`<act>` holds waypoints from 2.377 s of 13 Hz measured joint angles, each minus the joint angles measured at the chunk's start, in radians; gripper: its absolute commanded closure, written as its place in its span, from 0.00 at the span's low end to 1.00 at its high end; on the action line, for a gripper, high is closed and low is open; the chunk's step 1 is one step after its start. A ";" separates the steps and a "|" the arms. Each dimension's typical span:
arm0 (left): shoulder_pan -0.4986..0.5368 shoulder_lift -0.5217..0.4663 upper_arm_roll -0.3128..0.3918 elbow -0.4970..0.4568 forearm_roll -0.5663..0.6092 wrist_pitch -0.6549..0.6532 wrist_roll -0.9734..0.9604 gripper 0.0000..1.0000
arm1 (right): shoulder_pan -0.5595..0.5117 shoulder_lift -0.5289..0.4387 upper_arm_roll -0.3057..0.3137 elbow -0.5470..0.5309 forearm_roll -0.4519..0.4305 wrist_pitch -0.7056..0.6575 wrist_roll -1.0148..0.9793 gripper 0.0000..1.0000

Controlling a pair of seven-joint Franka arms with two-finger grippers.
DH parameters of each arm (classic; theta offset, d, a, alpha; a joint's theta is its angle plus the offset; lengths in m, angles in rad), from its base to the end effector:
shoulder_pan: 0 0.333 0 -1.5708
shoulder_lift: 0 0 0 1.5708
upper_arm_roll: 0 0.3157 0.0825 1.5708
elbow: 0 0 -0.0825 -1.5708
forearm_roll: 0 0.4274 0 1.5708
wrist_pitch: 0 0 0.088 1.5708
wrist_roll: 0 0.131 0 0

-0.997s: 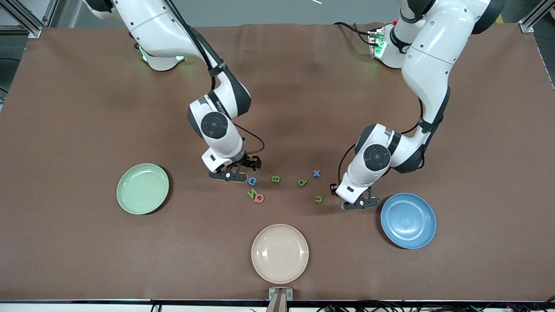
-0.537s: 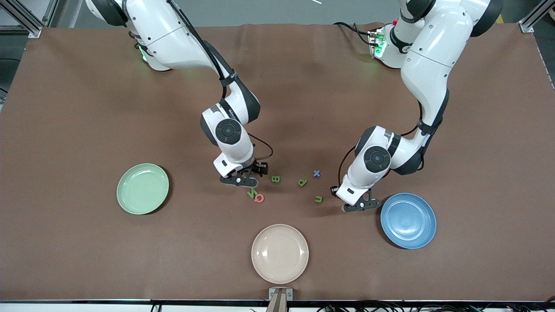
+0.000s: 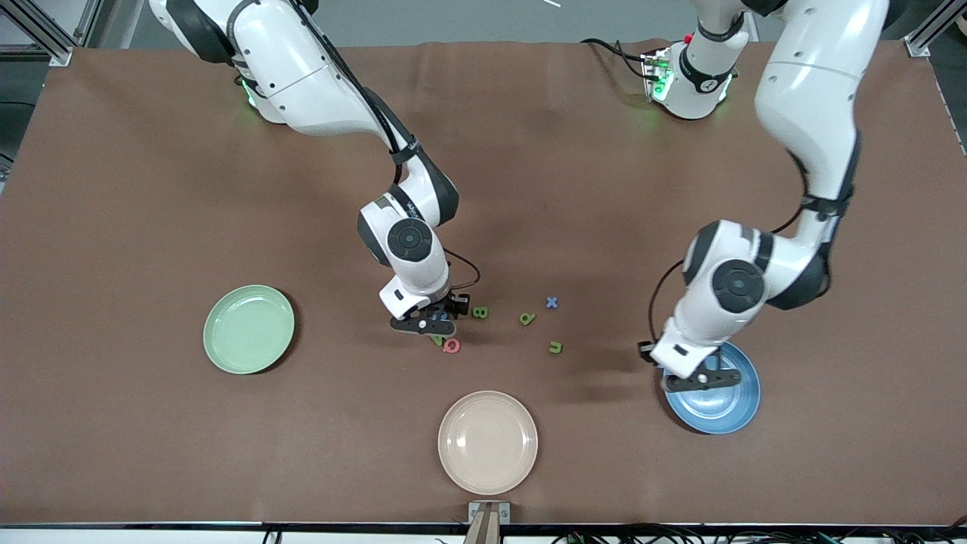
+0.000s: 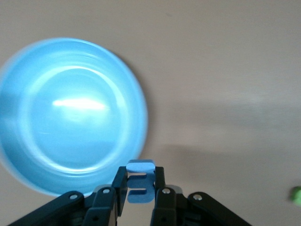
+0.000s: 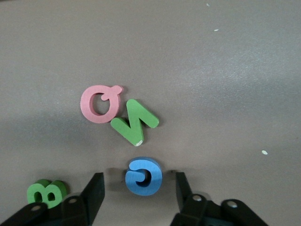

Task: Sort upper and lower case letters into plates
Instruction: 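Carry the 3 to the blue plate while the right gripper grasps blue G, then release the 3 in the blue plate while the right gripper drops G, then grasp the green u with the left gripper while the right reaches B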

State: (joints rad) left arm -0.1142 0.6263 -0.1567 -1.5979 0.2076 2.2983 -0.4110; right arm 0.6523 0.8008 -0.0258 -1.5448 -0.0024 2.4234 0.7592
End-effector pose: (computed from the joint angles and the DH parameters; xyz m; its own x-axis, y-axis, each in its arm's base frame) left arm 0.7181 -0.1786 0.2267 0.9938 0.0394 0.1036 0.0433 -0.9984 -0.0358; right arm 0.6024 0.4385 0.1299 0.9899 -0.1232 0.0704 -0.1206 -0.9919 -0.0389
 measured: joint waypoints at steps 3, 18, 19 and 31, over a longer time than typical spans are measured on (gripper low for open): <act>0.103 -0.001 0.003 -0.012 0.001 -0.023 0.177 0.91 | 0.002 0.000 0.000 0.002 -0.027 -0.003 0.001 0.61; 0.148 0.061 -0.017 -0.022 0.001 -0.009 0.133 0.22 | -0.248 -0.139 -0.024 -0.025 -0.034 -0.208 -0.400 1.00; 0.121 0.058 -0.022 -0.021 0.001 -0.009 0.073 0.18 | -0.307 -0.183 -0.024 -0.079 -0.013 -0.211 -0.498 1.00; -0.163 0.095 -0.024 0.038 -0.001 -0.009 -0.754 0.23 | -0.567 -0.317 -0.018 -0.478 0.072 -0.023 -0.814 0.00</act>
State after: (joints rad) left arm -0.2776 0.7217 -0.1810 -1.5598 0.2070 2.2892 -1.1655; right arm 0.0851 0.4834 -0.0433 -2.0225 0.0698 2.3999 -0.0545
